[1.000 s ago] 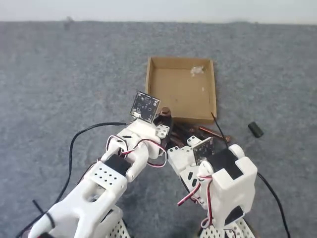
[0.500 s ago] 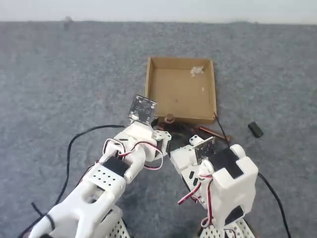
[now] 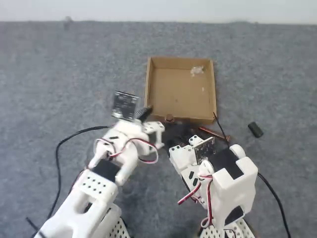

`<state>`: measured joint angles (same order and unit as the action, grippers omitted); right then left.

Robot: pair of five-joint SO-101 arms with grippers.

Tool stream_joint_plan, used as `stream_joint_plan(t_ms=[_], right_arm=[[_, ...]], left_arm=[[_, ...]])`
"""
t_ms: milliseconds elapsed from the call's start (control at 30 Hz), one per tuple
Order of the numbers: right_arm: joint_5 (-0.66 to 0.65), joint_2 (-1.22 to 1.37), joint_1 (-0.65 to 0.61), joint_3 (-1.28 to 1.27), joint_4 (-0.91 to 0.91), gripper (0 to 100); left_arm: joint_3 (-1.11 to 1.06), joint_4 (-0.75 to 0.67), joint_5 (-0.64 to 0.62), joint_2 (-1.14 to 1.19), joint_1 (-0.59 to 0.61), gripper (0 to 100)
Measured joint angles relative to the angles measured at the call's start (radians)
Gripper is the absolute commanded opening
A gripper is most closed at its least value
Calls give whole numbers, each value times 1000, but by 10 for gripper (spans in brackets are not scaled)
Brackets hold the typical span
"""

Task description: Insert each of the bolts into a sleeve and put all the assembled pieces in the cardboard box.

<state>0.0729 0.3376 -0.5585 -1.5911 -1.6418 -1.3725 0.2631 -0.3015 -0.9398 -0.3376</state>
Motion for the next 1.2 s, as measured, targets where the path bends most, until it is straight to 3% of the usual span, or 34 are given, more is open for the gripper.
stream_joint_plan(t_ms=[267,533,667,900,1067,1200], right_arm=[[0,0,0,0,20,6],[0,0,0,0,20,6],[0,0,0,0,20,6],[0,0,0,0,20,6],[0,-40,52,-12,31,6],[0,-163,78,-43,150,6]], left_arm=[[-8,34,-72,-103,66,381],[-43,75,-78,-106,157,2],[-92,75,-74,-106,222,27],[-196,75,51,-106,328,19],[-216,75,74,-106,334,19],[-216,75,75,-106,336,22]])
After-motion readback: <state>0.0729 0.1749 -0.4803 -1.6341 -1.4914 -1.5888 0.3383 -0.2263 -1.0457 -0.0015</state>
